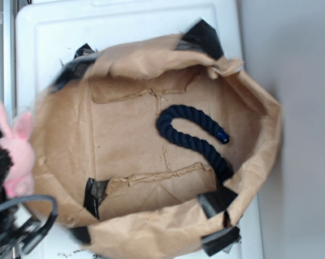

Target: Grab the pink bunny.

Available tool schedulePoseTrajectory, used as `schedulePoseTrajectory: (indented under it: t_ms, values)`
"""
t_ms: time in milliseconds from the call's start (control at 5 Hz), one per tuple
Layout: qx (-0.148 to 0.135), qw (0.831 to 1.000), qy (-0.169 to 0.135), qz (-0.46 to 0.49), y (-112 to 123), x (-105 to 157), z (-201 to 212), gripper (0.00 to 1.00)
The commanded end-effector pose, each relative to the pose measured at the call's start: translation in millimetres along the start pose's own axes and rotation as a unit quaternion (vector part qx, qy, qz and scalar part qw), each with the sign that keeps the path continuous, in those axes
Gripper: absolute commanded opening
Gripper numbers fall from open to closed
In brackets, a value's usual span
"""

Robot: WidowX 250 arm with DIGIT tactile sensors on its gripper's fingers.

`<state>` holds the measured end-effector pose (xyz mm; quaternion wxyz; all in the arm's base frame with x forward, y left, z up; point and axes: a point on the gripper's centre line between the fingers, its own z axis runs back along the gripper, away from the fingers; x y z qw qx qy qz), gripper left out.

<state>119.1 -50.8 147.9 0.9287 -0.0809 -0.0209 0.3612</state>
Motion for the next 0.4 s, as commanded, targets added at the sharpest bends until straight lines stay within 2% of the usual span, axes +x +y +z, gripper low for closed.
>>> schedulePoseTrajectory:
  t_ms: [0, 200]
  values:
    - [0.004, 0.999, -0.008, -0.037, 7, -30, 20, 0.0]
    - [0.019, 0.999, 0.026, -0.037, 21, -55, 24, 0.0]
